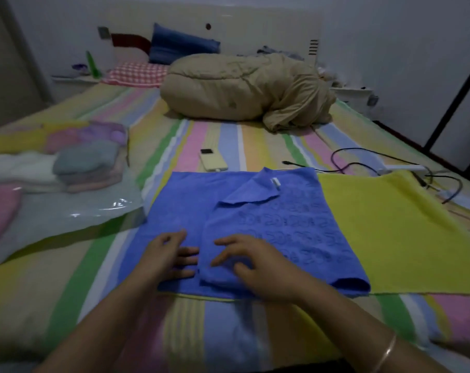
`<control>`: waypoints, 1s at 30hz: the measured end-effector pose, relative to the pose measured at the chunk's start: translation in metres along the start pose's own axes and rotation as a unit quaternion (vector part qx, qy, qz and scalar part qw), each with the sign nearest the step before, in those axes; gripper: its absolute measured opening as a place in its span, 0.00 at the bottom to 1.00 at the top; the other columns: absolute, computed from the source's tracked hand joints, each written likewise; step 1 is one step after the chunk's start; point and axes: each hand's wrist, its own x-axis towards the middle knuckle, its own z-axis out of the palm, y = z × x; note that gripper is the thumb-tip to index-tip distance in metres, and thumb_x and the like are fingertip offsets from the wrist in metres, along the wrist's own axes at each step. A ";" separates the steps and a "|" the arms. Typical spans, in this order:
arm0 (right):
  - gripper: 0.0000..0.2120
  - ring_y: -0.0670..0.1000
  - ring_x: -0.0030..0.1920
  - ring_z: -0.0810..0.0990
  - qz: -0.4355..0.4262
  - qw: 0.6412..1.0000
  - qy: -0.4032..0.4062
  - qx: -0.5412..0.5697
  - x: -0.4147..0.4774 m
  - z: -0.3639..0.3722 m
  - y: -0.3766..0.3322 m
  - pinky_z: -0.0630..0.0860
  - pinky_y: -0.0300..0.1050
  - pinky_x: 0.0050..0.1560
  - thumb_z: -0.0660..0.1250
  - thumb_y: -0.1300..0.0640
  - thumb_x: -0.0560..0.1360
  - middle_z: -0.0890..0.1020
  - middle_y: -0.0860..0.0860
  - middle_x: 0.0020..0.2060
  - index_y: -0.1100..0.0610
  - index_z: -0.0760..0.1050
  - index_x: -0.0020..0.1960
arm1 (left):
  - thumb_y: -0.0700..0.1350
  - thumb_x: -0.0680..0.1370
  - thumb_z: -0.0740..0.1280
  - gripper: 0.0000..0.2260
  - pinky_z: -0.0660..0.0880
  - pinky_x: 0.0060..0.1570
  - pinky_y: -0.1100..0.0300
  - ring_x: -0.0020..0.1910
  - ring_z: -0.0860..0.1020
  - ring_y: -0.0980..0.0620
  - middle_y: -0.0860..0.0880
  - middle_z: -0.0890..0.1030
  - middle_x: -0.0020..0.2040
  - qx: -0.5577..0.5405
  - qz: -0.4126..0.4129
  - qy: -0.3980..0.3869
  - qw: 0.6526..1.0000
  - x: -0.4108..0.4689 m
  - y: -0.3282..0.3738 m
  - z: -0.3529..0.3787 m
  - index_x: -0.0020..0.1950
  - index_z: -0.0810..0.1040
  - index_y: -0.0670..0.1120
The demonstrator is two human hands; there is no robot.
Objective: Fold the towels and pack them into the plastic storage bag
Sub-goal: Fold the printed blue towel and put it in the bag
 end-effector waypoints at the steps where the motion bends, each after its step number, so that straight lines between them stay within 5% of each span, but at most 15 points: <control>1: 0.20 0.50 0.67 0.70 0.010 1.000 0.027 -0.009 0.007 -0.003 0.010 0.66 0.43 0.67 0.58 0.70 0.72 0.73 0.51 0.67 0.55 0.81 0.56 | 0.47 0.80 0.63 0.13 0.78 0.26 0.56 0.26 0.79 0.51 0.42 0.80 0.38 0.009 0.009 0.002 1.000 0.002 -0.002 0.001 0.61 0.70 0.42; 6: 0.16 0.59 0.70 0.65 0.099 0.955 0.197 -0.196 0.059 -0.037 0.090 0.74 0.56 0.52 0.66 0.62 0.75 0.70 0.52 0.67 0.53 0.74 0.62 | 0.46 0.72 0.74 0.20 0.75 0.32 0.54 0.25 0.74 0.56 0.53 0.77 0.26 0.171 0.119 0.020 0.978 0.024 -0.020 0.002 0.61 0.72 0.44; 9: 0.23 0.61 0.69 0.64 0.176 0.921 0.191 -0.292 0.087 -0.060 0.129 0.71 0.55 0.53 0.61 0.63 0.77 0.61 0.56 0.73 0.54 0.65 0.71 | 0.60 0.61 0.77 0.31 0.74 0.37 0.52 0.27 0.73 0.57 0.59 0.75 0.25 0.255 0.154 0.012 0.954 0.027 -0.022 0.005 0.59 0.73 0.51; 12: 0.18 0.61 0.59 0.72 0.159 0.920 0.186 -0.307 0.105 -0.071 0.157 0.70 0.52 0.41 0.58 0.65 0.76 0.67 0.55 0.67 0.54 0.69 0.64 | 0.66 0.53 0.69 0.35 0.75 0.39 0.53 0.30 0.74 0.58 0.63 0.76 0.30 0.298 0.159 0.005 0.941 0.027 -0.027 0.004 0.58 0.71 0.58; 15: 0.08 0.61 0.48 0.76 0.127 0.926 0.221 -0.279 0.120 -0.079 0.167 0.71 0.51 0.35 0.59 0.61 0.77 0.73 0.54 0.55 0.55 0.74 0.54 | 0.57 0.60 0.74 0.30 0.73 0.37 0.58 0.27 0.72 0.61 0.61 0.76 0.30 0.249 0.164 0.005 0.955 0.020 -0.029 0.004 0.59 0.72 0.53; 19: 0.07 0.59 0.51 0.77 0.157 0.921 0.298 -0.197 0.162 -0.093 0.147 0.69 0.48 0.41 0.61 0.55 0.78 0.76 0.53 0.56 0.52 0.76 0.53 | 0.32 0.70 0.73 0.21 0.67 0.28 0.70 0.23 0.68 0.60 0.52 0.73 0.27 0.114 0.172 0.018 0.978 0.017 -0.029 -0.009 0.60 0.74 0.46; 30: 0.06 0.56 0.53 0.79 0.151 0.947 0.277 -0.059 0.298 -0.031 0.072 0.71 0.44 0.48 0.66 0.53 0.75 0.82 0.52 0.50 0.52 0.79 0.49 | 0.28 0.67 0.74 0.22 0.68 0.27 0.69 0.30 0.66 0.49 0.44 0.74 0.29 0.062 0.170 0.067 0.981 -0.002 -0.030 -0.109 0.55 0.77 0.46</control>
